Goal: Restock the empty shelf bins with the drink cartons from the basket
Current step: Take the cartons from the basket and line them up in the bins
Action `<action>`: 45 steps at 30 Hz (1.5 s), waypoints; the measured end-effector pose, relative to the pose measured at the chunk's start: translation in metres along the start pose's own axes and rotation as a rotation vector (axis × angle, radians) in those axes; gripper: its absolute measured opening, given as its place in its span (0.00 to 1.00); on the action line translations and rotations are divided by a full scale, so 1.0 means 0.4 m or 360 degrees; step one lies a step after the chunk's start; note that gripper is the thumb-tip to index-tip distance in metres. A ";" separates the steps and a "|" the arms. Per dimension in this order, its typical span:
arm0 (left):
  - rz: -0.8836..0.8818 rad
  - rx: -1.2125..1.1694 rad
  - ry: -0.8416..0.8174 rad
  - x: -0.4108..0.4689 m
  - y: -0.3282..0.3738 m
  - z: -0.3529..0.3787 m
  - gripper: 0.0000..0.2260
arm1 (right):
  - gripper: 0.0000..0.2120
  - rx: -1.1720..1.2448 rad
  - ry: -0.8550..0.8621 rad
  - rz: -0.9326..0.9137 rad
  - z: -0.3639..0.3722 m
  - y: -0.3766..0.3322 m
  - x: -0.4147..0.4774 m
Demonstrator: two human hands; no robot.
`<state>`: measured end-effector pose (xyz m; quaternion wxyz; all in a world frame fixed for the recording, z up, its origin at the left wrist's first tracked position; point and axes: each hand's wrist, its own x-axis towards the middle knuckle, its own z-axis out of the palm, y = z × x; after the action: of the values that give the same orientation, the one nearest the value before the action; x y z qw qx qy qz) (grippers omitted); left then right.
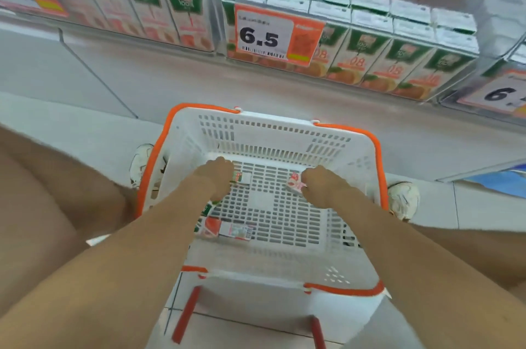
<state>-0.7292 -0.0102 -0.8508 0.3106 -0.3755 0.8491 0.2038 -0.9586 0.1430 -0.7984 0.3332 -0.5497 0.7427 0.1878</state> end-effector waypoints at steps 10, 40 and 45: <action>-0.0100 0.0117 0.0186 0.091 0.040 0.115 0.27 | 0.32 0.0152 0.0065 0.0191 0.140 0.047 0.155; 0.0518 -0.1495 -0.0409 -0.304 0.077 -0.366 0.29 | 0.30 0.1103 0.0188 -0.0322 -0.328 -0.051 -0.269; 0.0673 -0.1470 -0.0293 -0.416 0.099 -0.475 0.23 | 0.23 0.1532 0.0623 -0.0320 -0.406 -0.088 -0.390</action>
<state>-0.7430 -0.0101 -0.5953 0.1377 -0.2740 0.6970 0.6481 -0.9451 0.1347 -0.5711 0.4194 -0.4278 0.7367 -0.3136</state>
